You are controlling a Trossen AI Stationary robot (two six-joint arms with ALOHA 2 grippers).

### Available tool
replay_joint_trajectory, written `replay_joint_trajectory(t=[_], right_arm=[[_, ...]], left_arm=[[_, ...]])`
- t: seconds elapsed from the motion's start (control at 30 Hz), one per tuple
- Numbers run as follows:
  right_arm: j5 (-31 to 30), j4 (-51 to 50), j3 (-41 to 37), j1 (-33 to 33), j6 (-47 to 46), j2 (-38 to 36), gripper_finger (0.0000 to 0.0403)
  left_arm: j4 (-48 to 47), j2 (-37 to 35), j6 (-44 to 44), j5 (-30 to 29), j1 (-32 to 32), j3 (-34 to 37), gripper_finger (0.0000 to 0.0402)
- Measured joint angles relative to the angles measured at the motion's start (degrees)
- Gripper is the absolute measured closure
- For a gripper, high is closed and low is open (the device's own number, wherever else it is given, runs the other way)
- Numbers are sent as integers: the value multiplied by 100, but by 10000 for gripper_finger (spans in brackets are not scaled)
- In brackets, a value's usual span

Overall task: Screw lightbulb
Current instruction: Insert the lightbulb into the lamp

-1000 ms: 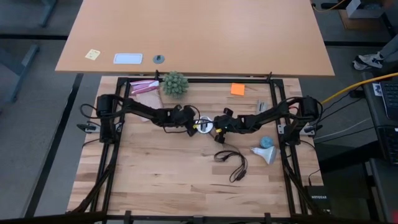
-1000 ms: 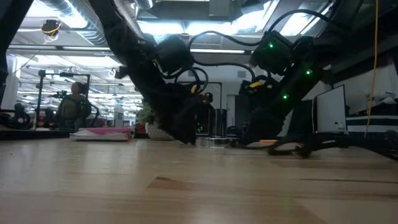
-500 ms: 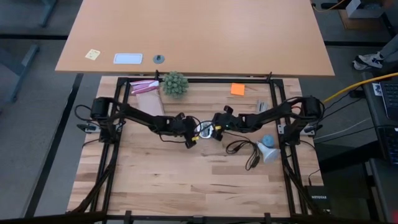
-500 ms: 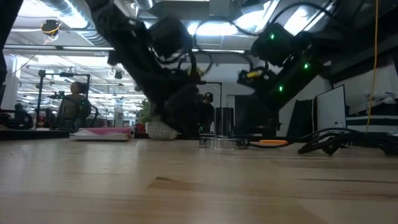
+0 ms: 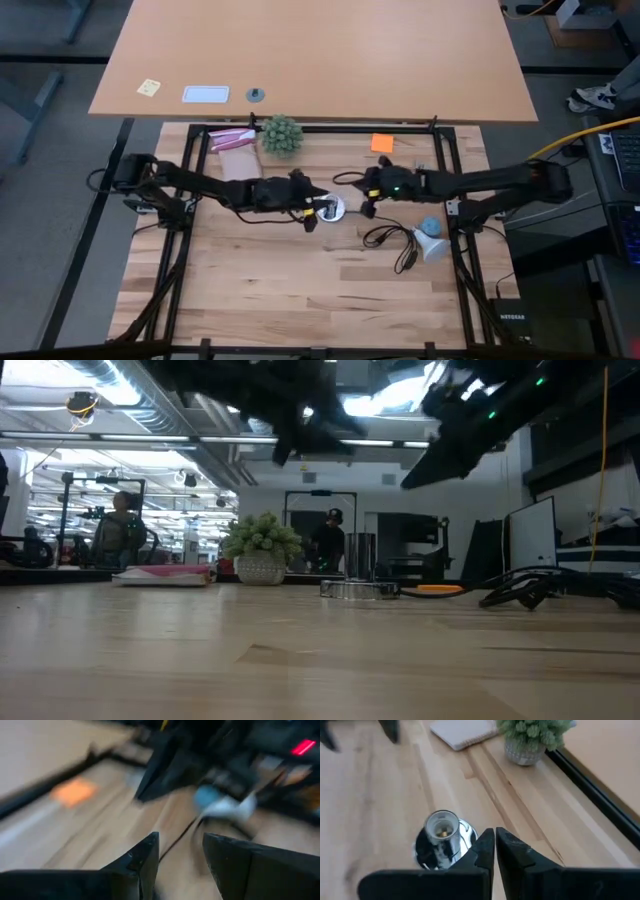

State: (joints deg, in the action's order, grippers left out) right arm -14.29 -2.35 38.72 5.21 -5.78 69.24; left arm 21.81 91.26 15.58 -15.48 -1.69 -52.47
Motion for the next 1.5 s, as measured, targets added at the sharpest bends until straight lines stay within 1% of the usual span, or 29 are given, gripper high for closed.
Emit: replay_joint_trajectory(t=[0.1, 0.27, 0.3, 0.37, 0.5, 0.57, 0.63, 0.7, 0.8, 0.87, 0.93, 1.03, 1.2, 1.33, 1.43, 1.5], right_arm=[[31, -368, -2, 2, 22, -531, 379], [-5, -481, 0, 4, 469, -1242, 379], [-6, -481, 0, 4, 535, -1372, 379], [-6, -485, 0, 4, 608, -1595, 379], [-8, -494, 0, 4, 610, -1991, 379], [-6, -478, 0, 4, 569, -2152, 379], [-3, -529, 0, 4, 297, -2292, 379], [-3, -725, 1, 4, -47, -2417, 379], [-23, -1448, 4, 4, -463, -2638, 379], [-97, -2110, 4, 4, -851, -2786, 379], [-268, -2821, 4, 4, -1372, -2891, 379], [-509, -3886, 4, 4, -2274, -2938, 379], [-547, -5211, 2, 4, -3652, -2831, 379], [-247, -5927, 0, 4, -4507, -2617, 379], [182, -6253, 0, 4, -4959, -2401, 379], [535, -6382, -2, 4, -5104, -2218, 379]], left_arm=[[1107, 226, -404, 419, -53, -2, 259], [2891, 1019, -1372, 1588, -101, -7, 259], [3089, 1216, -1488, 1746, -114, -49, 259], [3245, 1558, -1610, 1843, -120, -246, 259], [3298, 2204, -1768, 1866, -26, -1043, 259], [3276, 2560, -1784, 1851, 56, -1546, 259], [3145, 2907, -1784, 1898, 143, -2051, 259], [2817, 3169, -1782, 2026, 219, -2506, 259], [2175, 3482, -1622, 2169, 308, -3089, 259], [1730, 3594, -1582, 2237, 337, -3313, 259], [1376, 3632, -1610, 2250, 359, -3399, 259], [1081, 3635, -1924, 2259, 362, -3402, 259], [972, 3635, -2280, 2262, 329, -3407, 259], [782, 3635, -2517, 2261, 293, -3410, 259], [604, 3633, -2523, 2261, 277, -3410, 259], [420, 3633, -2523, 2261, 278, -3410, 259]])
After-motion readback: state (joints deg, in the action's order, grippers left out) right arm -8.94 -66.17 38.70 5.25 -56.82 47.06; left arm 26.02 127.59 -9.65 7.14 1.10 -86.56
